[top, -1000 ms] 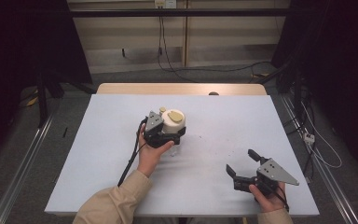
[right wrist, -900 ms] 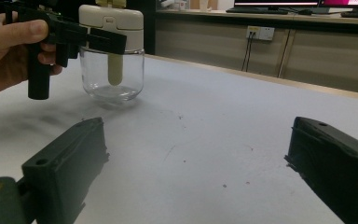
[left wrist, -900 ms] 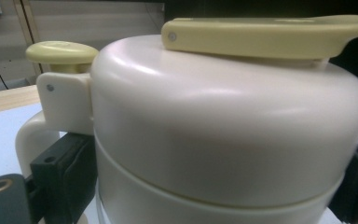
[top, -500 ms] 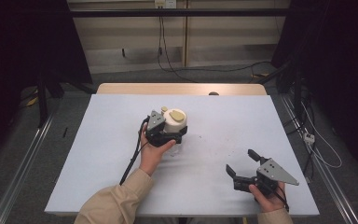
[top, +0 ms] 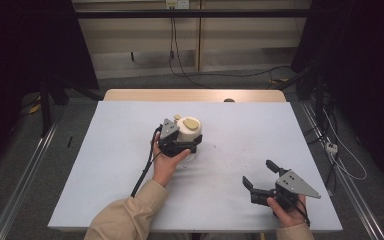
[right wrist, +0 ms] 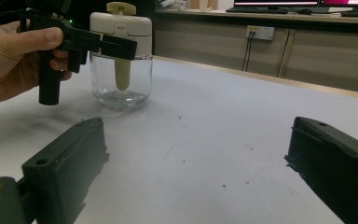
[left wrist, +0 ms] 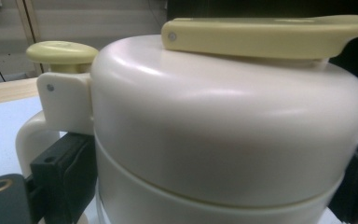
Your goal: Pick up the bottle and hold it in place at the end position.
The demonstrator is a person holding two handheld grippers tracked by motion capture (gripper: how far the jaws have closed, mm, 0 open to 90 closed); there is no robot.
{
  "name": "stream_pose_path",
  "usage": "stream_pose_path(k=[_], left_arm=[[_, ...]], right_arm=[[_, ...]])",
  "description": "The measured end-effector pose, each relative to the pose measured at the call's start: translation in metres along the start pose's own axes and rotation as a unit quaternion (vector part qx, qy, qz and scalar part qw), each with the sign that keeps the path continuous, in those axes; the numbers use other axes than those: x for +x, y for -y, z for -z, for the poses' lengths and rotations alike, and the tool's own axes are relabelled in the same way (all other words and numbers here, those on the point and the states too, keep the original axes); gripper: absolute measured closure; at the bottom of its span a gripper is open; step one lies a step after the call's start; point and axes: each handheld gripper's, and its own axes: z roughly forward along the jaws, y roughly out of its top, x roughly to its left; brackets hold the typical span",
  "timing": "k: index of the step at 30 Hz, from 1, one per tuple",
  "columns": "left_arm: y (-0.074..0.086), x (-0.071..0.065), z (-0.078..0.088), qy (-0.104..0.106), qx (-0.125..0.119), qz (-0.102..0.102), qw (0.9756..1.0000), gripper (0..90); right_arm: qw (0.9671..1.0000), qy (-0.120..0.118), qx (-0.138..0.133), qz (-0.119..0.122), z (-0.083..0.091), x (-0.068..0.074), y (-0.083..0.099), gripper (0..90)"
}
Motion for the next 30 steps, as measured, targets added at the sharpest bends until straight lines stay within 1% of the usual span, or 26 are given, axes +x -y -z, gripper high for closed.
stream_pose_path(k=[5,7,8,11,13,14,23,30], left_arm=[[-0.003,-0.001,-0.003,-0.005,-0.002,-0.002,1.0000,6.6],[-0.004,-0.003,-0.005,-0.004,-0.003,-0.006,1.0000,6.5],[-0.005,-0.004,-0.006,-0.003,-0.006,-0.005,1.0000,6.6],[-0.005,-0.007,-0.009,0.001,-0.005,-0.009,1.0000,6.6],[-0.005,-0.009,-0.011,0.002,-0.005,-0.009,0.9999,6.5],[-0.005,-0.009,-0.012,0.002,-0.002,-0.012,0.9999,6.5],[-0.001,-0.012,-0.018,0.004,-0.003,-0.009,0.9999,6.5],[0.002,-0.014,-0.022,0.006,0.000,-0.013,0.9999,6.5]], right_arm=[[1.0000,0.001,0.000,0.001,0.000,0.000,0.000,3.7],[1.0000,0.000,-0.001,0.001,0.000,0.000,0.000,3.7],[1.0000,0.000,-0.001,0.001,0.000,0.000,0.000,3.7],[1.0000,-0.001,0.000,0.000,0.000,0.000,0.000,3.7],[1.0000,-0.002,-0.001,0.000,0.000,0.000,0.000,3.7],[1.0000,-0.001,0.000,0.000,0.000,0.000,0.000,3.7],[1.0000,-0.002,0.000,0.000,0.000,0.000,0.000,3.7],[1.0000,-0.001,0.000,0.001,0.000,0.001,0.000,3.7]])
